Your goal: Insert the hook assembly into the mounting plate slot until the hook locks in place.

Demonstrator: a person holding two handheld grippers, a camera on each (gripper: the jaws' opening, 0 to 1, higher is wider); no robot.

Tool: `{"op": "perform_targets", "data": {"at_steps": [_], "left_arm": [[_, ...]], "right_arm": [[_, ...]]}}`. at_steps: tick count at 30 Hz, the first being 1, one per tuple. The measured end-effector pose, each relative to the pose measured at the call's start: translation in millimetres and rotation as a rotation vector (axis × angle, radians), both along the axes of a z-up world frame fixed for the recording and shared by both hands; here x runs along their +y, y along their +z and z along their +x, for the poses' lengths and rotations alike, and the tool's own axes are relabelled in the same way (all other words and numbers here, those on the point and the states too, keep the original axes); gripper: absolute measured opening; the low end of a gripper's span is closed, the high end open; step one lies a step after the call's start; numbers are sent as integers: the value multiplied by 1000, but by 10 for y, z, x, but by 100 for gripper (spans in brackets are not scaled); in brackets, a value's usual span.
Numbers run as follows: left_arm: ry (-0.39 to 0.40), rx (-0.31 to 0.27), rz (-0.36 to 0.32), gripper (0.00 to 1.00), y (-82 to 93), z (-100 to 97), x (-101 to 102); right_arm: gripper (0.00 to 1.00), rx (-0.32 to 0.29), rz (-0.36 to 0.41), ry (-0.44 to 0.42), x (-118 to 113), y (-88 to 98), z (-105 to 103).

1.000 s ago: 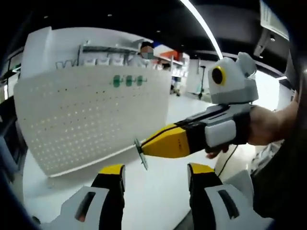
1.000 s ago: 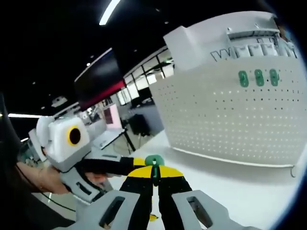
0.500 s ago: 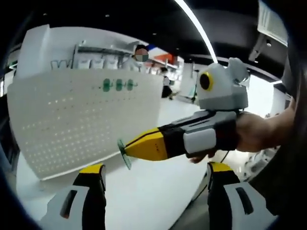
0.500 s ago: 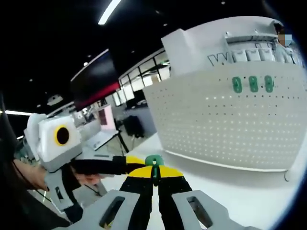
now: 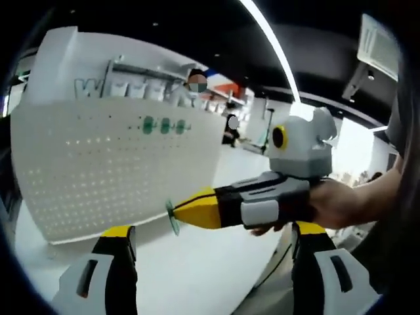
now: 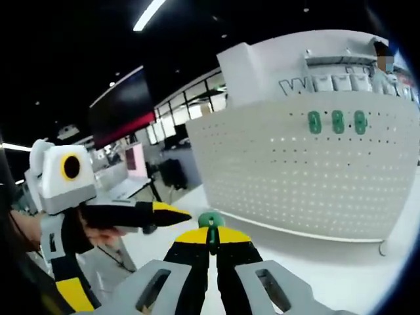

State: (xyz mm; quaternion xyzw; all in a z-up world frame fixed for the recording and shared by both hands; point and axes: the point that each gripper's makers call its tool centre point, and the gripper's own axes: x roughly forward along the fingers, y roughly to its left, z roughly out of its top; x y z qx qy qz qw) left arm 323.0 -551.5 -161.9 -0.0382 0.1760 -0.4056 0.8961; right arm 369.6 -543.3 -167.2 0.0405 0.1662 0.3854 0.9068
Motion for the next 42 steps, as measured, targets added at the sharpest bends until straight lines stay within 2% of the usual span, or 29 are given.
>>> {"op": "perform_targets", "data": {"at_steps": [1,3,6,12,24,27,32,38,42], "left_arm": [[11,-5,-2,100,17,16,29],[57,-58,34,100,34,95,133],[75,-75,93,100,2,118,216],[95,-85,98,100,49,150,348],[147,-87,124,100,63,223,576],[159,-81,120,100,60,242,630],[169,-91,104,100,137,260,656],[176,-108,104,100,210,303,673],[188,-100,89,100,194,346,710]], "right_arm": [[0,-18,-8,-12,-26,13,35],[0,-19,6,-39,-75,19,98],[0,-12,41,-120,-218,15,253],[0,-100,16,-209,-422,122,486],[0,-205,-9,-368,-931,382,1005],[0,-215,-10,-400,-1056,416,1105],[0,-251,-9,-468,-1343,572,1354],[0,-310,-49,-527,-1671,752,1603],[0,-328,-43,-558,-1833,849,1708]]}}
